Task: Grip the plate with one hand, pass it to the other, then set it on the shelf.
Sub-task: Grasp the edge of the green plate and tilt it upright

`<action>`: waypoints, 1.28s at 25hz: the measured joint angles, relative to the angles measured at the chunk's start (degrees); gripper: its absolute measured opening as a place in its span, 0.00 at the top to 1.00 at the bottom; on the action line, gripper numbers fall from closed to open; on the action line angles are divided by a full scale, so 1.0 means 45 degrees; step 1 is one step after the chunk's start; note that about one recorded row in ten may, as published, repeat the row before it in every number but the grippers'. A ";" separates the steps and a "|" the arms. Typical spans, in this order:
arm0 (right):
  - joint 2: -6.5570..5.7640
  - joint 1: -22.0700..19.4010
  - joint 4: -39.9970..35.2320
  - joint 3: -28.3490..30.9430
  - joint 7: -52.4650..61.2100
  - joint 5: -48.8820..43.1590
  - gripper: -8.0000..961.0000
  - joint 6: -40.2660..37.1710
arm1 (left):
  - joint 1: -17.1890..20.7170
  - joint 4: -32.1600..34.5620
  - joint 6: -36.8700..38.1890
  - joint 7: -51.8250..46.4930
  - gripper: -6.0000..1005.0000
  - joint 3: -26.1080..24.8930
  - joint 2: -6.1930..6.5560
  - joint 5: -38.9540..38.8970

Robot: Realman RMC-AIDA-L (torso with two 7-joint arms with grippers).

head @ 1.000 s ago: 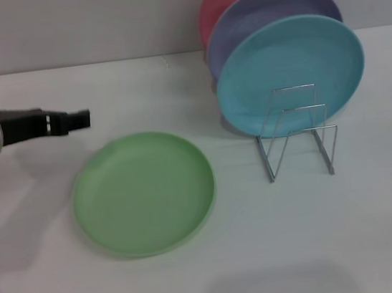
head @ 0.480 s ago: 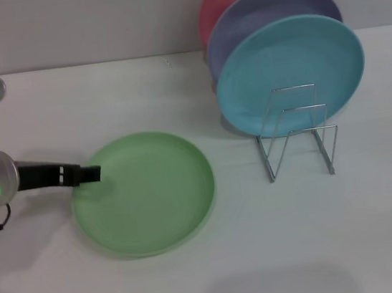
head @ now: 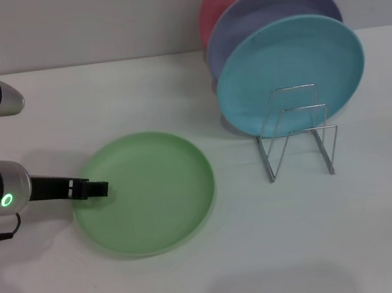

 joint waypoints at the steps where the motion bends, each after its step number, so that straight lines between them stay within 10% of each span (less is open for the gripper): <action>1: 0.0000 0.0000 0.0000 0.0000 0.0000 0.0000 0.16 0.0000 | 0.0000 0.0000 0.0000 0.0000 0.23 0.0000 0.0000 0.0000; 14: 0.0001 0.0000 0.0000 -0.0009 -0.0001 -0.0003 0.16 -0.0003 | -0.0152 -0.0125 -0.0074 0.0139 0.25 0.0035 -0.0013 0.0279; 20: 0.0000 0.0000 0.0000 -0.0020 -0.0001 -0.0084 0.16 -0.0003 | -0.0241 -0.0219 0.0006 0.0168 0.45 0.0071 -0.0015 0.0336; 22: 0.0001 0.0000 0.0000 -0.0021 -0.0001 -0.0110 0.16 0.0003 | -0.0235 -0.0187 0.0006 0.0168 0.69 0.0073 -0.0015 0.0337; 32: -0.0006 0.0009 0.0006 -0.0020 -0.0001 -0.0155 0.16 0.0104 | -0.0233 -0.0130 0.0177 0.0194 0.89 0.0078 -0.0034 0.0341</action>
